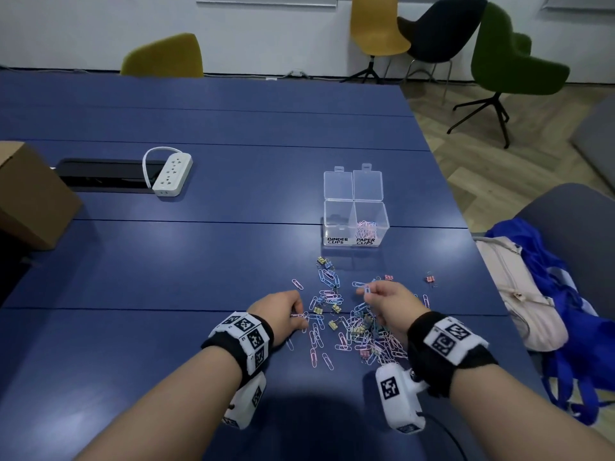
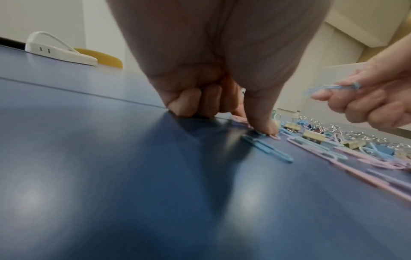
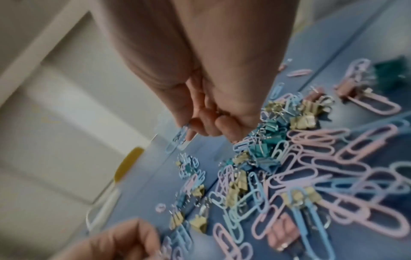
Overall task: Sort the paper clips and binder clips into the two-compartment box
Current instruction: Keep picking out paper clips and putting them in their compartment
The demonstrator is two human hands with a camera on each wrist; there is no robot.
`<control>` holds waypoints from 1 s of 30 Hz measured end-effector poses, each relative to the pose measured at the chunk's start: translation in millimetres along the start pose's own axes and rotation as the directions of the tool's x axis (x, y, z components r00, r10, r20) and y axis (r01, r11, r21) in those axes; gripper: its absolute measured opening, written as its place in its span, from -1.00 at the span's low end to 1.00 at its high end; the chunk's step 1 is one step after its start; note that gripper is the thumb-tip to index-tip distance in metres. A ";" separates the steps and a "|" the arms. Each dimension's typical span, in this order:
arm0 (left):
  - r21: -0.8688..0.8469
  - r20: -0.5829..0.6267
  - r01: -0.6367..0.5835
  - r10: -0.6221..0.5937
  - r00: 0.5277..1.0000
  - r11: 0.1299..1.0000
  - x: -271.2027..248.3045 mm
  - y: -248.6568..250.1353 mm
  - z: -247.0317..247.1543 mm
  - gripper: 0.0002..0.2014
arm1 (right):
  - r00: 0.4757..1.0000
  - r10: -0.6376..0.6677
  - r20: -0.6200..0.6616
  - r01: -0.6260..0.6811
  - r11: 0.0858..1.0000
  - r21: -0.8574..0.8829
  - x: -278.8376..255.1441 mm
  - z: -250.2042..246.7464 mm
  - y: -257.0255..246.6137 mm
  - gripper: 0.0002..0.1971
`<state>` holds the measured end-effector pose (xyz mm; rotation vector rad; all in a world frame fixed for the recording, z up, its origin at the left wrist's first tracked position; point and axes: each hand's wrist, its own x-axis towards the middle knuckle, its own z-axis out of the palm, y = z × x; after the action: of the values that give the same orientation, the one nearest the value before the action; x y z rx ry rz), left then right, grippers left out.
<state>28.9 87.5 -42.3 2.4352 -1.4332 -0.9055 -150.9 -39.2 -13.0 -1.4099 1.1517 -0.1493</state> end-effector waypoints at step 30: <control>-0.520 -0.066 0.191 -0.262 0.963 0.833 -18.3 9.7 1.3 -0.58 | 0.982 -0.169 0.081 0.167 0.597 -0.785 -13.2 13.3 1.4 -0.67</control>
<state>14.5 98.0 -31.6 2.2224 -0.7355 -0.9916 -149.0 -20.7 -10.4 -2.3189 1.1240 0.2783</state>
